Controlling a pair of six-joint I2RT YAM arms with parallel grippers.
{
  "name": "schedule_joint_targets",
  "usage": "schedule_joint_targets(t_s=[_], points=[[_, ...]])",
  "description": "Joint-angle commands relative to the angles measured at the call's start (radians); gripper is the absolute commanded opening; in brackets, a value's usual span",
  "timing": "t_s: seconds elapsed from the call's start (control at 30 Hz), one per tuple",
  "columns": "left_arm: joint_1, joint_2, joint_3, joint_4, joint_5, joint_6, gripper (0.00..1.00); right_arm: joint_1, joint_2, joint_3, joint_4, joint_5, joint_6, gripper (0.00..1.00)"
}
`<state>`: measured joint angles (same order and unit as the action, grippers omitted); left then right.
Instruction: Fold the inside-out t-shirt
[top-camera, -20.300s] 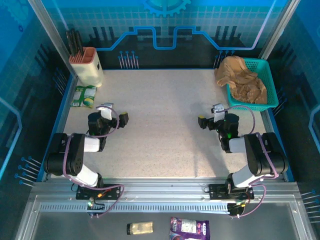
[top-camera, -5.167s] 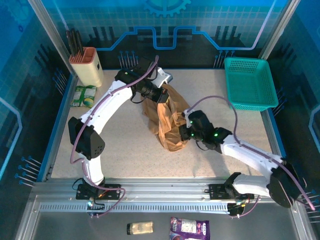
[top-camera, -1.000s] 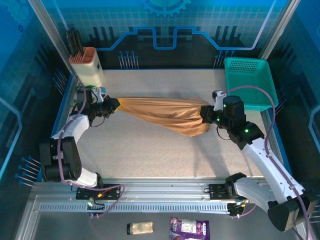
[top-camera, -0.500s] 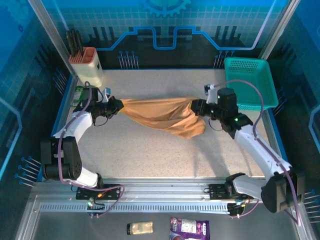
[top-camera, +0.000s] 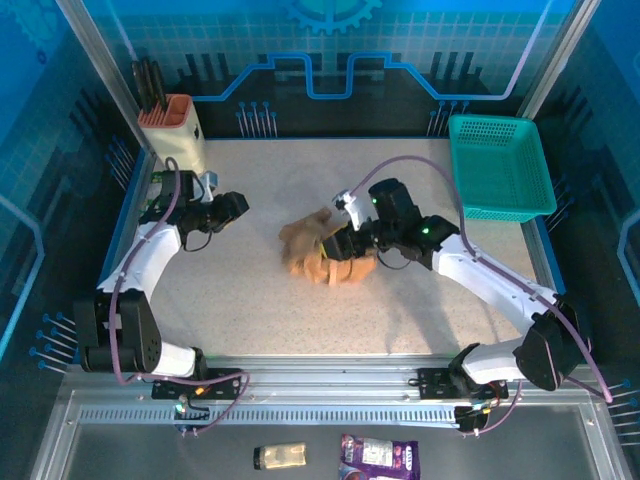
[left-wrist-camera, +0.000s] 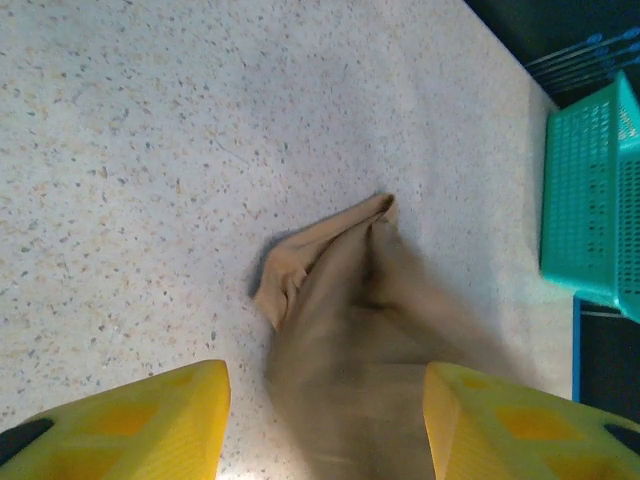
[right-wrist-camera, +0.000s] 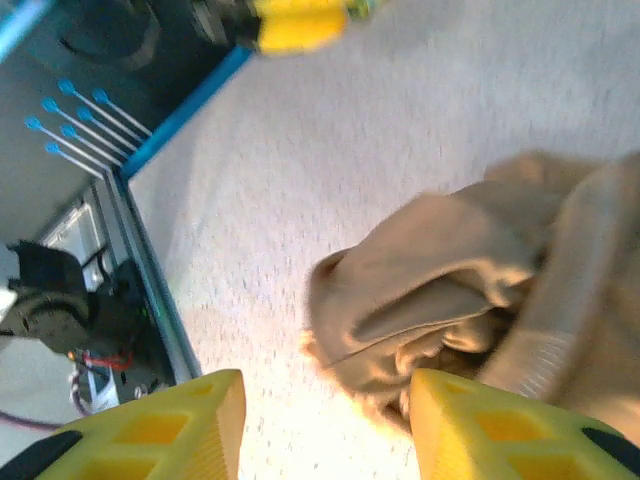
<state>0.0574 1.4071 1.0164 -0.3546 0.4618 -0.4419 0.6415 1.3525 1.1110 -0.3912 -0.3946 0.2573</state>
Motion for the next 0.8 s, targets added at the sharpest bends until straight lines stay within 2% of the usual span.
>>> schedule_joint_targets(t_s=[0.0,0.13,0.3,0.37,0.53,0.77], points=[[-0.083,0.004,0.066,-0.107,-0.015,0.071,0.54,-0.005,-0.02,-0.005,-0.063,0.123,0.039,0.47],[-0.224,0.036,0.091,-0.128,-0.003,0.064,0.53,-0.001,0.027,0.035,-0.179,0.281,0.062,0.37],[-0.406,0.081,0.086,-0.174,-0.056,0.062,0.51,0.081,0.11,0.06,-0.245,0.348,0.131,0.32],[-0.449,0.096,0.063,-0.181,-0.09,0.048,0.5,0.131,0.146,0.069,-0.251,0.373,0.169,0.32],[-0.48,0.109,-0.058,-0.098,-0.107,-0.018,0.4,0.23,0.27,0.108,-0.25,0.474,0.251,0.31],[-0.503,0.154,-0.145,-0.037,-0.089,-0.049,0.44,0.279,0.408,0.16,-0.215,0.539,0.304,0.36]])
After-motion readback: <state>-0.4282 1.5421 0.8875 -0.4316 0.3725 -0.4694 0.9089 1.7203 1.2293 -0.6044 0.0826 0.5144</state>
